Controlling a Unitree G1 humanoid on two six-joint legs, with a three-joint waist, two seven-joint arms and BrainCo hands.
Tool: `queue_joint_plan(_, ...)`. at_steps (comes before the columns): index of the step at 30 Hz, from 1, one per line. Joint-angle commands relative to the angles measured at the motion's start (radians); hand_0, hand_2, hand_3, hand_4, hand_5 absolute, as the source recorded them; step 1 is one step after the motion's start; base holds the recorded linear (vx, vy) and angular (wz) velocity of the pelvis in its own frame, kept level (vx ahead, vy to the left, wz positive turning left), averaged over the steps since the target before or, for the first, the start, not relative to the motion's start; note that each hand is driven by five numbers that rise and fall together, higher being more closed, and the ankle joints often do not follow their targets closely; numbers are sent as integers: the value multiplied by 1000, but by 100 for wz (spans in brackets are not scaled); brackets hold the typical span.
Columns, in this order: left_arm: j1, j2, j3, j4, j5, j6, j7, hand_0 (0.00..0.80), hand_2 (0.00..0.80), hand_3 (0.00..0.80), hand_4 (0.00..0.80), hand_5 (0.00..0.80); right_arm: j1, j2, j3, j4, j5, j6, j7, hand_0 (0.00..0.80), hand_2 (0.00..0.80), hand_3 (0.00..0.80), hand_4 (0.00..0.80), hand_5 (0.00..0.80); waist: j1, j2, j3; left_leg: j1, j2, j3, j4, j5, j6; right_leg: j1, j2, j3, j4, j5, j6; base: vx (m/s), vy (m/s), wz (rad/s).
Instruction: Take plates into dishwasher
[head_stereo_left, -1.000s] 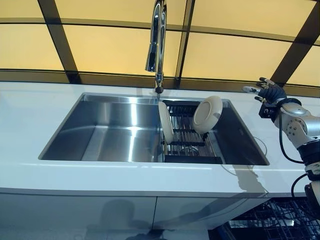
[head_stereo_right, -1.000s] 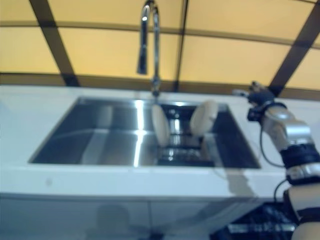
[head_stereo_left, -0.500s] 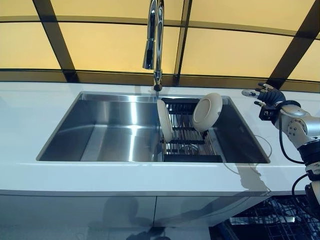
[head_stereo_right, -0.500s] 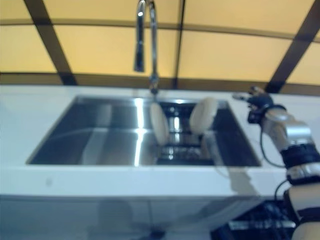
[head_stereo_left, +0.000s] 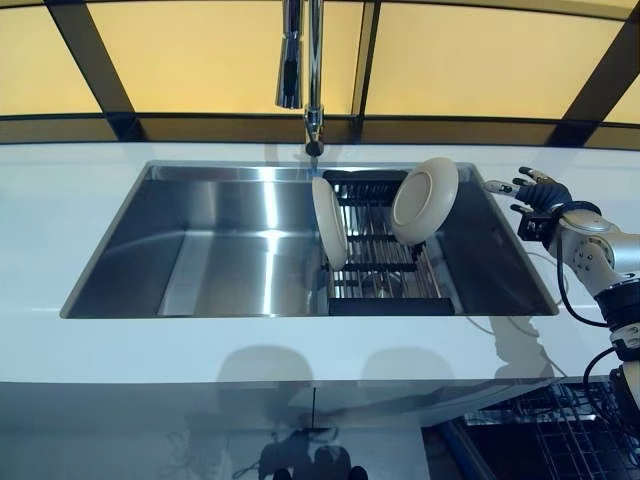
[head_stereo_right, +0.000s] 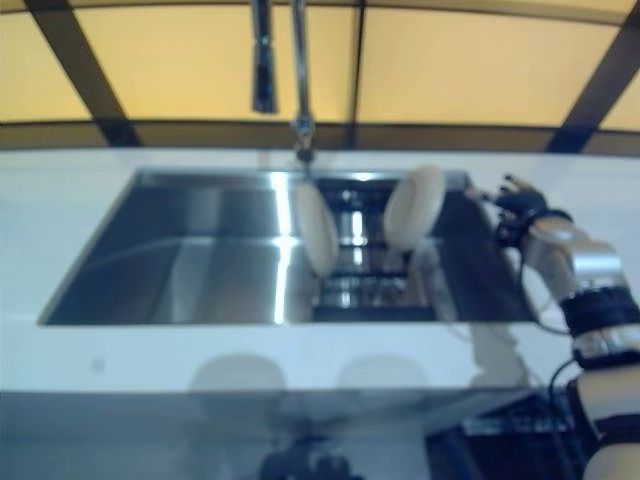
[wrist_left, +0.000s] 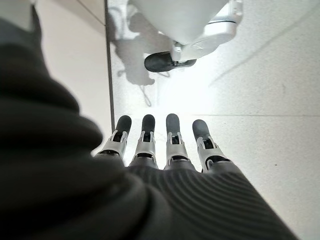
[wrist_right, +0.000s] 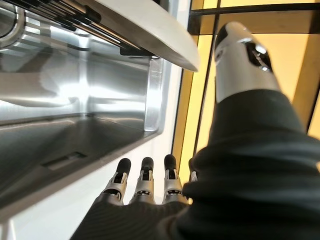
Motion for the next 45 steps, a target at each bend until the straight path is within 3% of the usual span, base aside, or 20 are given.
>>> queue_joint_plan(1, -30, 22, -55, 17, -23, -26, -3, 0, 0, 0, 0, 0, -151, -1, 52, 29, 22, -36, -20, 0, 0, 0, 0, 0, 22, -3, -1, -33, -14, 39, -3, -36, -6, -13, 26, -9, 2, -35, 28, 0, 0, 0)
queue_joint_plan(16, -45, 22, -74, 1, -34, -36, 0, 0, 0, 0, 0, 0, -198, 47, 70, 13, 60, -59, -47, 0, 0, 0, 0, 0, 29, 9, 39, -54, -13, 35, -3, -27, -10, -33, 22, -29, 7, -39, 23, -8, 3, 3)
queue_joint_plan(45, -44, 9, -83, -6, -50, -43, 17, 0, 0, 0, 0, 0, -226, 105, 91, -12, 60, -20, -78, 0, 0, 0, 0, 0, 44, 5, 60, -57, -13, 35, -3, -24, -10, -31, 22, -44, 5, -41, 19, 0, 0, 0)
